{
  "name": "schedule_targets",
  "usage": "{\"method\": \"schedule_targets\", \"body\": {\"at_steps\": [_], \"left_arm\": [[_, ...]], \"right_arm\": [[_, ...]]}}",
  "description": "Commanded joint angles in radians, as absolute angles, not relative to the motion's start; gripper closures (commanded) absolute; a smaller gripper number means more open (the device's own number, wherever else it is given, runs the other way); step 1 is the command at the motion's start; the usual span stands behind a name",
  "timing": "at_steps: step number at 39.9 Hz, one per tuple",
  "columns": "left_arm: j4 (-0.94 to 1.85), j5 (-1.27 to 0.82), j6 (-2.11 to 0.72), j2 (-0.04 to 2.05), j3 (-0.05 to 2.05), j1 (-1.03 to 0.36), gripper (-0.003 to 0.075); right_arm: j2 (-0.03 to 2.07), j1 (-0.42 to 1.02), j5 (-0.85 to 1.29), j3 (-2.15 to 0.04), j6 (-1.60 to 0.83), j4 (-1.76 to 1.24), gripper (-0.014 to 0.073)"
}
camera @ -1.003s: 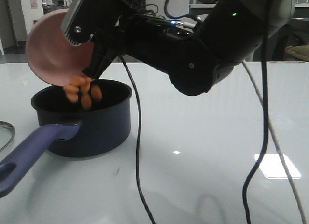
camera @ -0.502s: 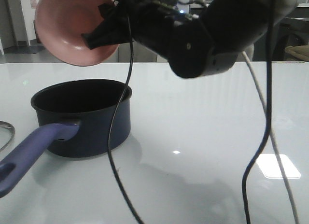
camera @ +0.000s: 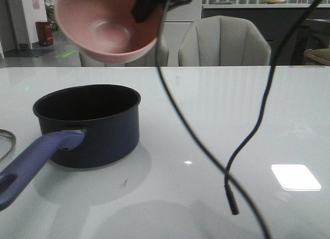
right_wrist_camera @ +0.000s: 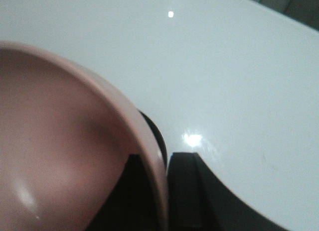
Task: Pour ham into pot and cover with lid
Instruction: 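Carry the empty bowl back and set it on the table, release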
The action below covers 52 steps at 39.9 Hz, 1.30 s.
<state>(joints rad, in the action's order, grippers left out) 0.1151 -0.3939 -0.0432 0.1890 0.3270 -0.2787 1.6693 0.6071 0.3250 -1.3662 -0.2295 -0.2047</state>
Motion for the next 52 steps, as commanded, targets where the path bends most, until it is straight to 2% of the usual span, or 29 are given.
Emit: {"method": "schedule_targets", "body": {"at_steps": [1,9,18,26,45,49,52], "left_arm": [[0.119,-0.317,-0.043,0.196,0.353,-0.285,0.0189],[0.119,-0.317,-0.043,0.196,0.353,-0.285,0.0188],[0.119,-0.317,-0.043,0.196,0.353,-0.285,0.0188],[0.119,-0.317,-0.043,0.196,0.353,-0.285,0.0188],[0.119,-0.317,-0.043,0.196,0.353,-0.285,0.0188],[0.119,-0.317,-0.043,0.196,0.353,-0.285,0.0189],[0.119,-0.317,-0.043,0.196,0.353,-0.285,0.0188]], "right_arm": [[1.572,0.517,0.465,-1.404,-0.227,-0.239,0.0449],[1.555,0.301,0.711,-1.396,-0.226,-0.247,0.0449],[1.555,0.151,0.723,-1.261,-0.226,-0.247,0.0449],[1.594,0.079,0.633,-1.147,-0.226,-0.29,0.0445],[1.788,0.037,0.621,-1.191,-0.226,-0.42,0.044],[1.805,0.037,0.624,-1.207,-0.228,-0.42,0.0372],[1.81,0.037,0.624,-1.216,-0.229,-0.419,0.0262]]}}
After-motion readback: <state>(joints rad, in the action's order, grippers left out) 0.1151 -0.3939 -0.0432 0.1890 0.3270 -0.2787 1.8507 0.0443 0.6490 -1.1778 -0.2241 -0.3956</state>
